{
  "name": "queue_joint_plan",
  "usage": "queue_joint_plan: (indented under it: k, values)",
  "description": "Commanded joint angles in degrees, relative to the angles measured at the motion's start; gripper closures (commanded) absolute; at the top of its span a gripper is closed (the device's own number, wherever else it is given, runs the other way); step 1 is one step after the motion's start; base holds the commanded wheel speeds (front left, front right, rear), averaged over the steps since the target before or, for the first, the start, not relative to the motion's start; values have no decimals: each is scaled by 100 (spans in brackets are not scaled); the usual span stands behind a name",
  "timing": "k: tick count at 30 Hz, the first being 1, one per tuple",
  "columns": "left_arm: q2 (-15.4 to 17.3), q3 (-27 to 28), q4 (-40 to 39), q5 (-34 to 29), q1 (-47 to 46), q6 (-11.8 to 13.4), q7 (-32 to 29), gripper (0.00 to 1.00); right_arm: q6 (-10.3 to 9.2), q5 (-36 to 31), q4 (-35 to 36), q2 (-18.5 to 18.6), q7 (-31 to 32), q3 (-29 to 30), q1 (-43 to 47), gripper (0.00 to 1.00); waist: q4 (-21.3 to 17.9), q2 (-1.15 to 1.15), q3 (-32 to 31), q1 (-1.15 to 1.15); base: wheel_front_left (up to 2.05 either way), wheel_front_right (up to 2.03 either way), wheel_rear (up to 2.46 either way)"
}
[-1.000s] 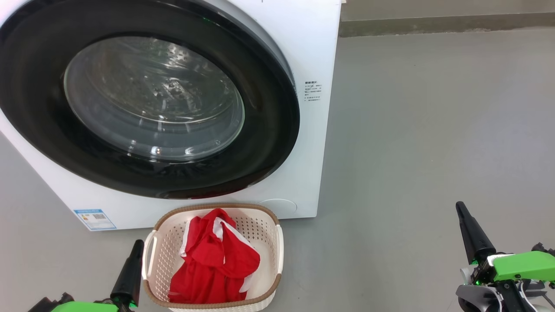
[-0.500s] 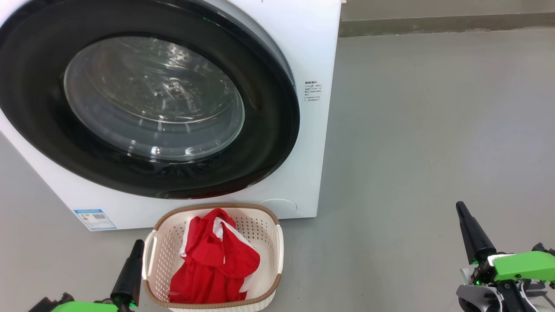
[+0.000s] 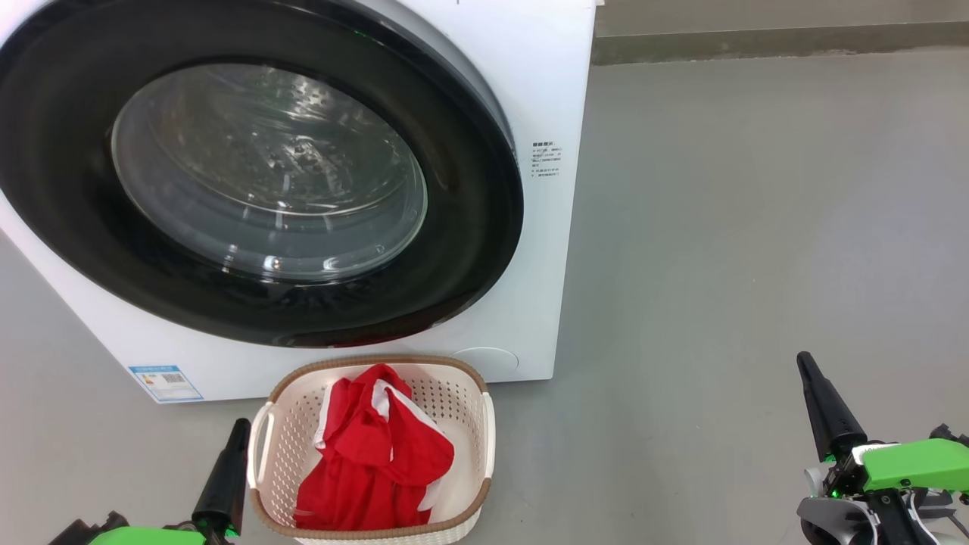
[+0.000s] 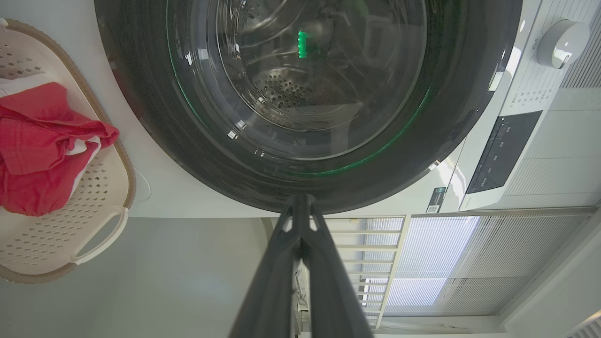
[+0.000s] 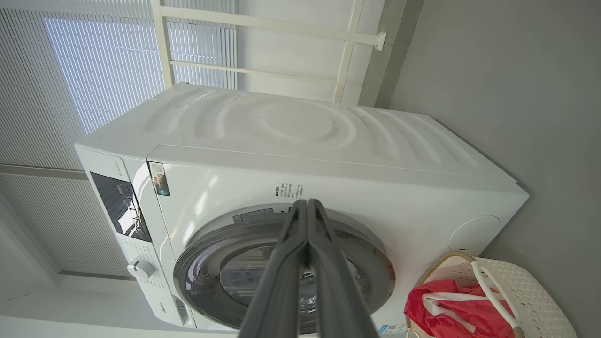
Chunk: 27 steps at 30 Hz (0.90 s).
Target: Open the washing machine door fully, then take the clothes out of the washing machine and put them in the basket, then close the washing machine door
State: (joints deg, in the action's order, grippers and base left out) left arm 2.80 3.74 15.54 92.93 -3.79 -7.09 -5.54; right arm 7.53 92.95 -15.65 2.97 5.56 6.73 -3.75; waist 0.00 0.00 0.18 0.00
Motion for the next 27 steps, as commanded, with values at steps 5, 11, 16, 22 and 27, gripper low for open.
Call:
queue_joint_plan:
  k: [5, 11, 16, 22, 27]
  values:
    - [58, 212, -152, -22, -234, -40, -42, 100, -4, -21, 166, 43, 36, -90, -236, 100, 0, 0, 0, 0, 0, 0, 0]
    - [54, 218, -151, -27, -234, -40, -46, 100, -4, -26, 166, 39, 41, -84, -237, 100, 0, 0, 0, 0, 0, 0, 0]
    - [51, 223, -151, -31, -235, -40, -50, 100, -4, -30, 166, 35, 45, -79, -237, 100, 0, 0, 0, 0, 0, 0, 0]
    - [47, 228, -151, -35, -235, -40, -54, 100, -4, -35, 165, 32, 49, -74, -238, 100, 0, 0, 0, 0, 0, 0, 0]
    - [44, 232, -151, -38, -235, -40, -57, 100, -4, -38, 165, 29, 53, -70, -238, 100, 0, 0, 0, 0, 0, 0, 0]
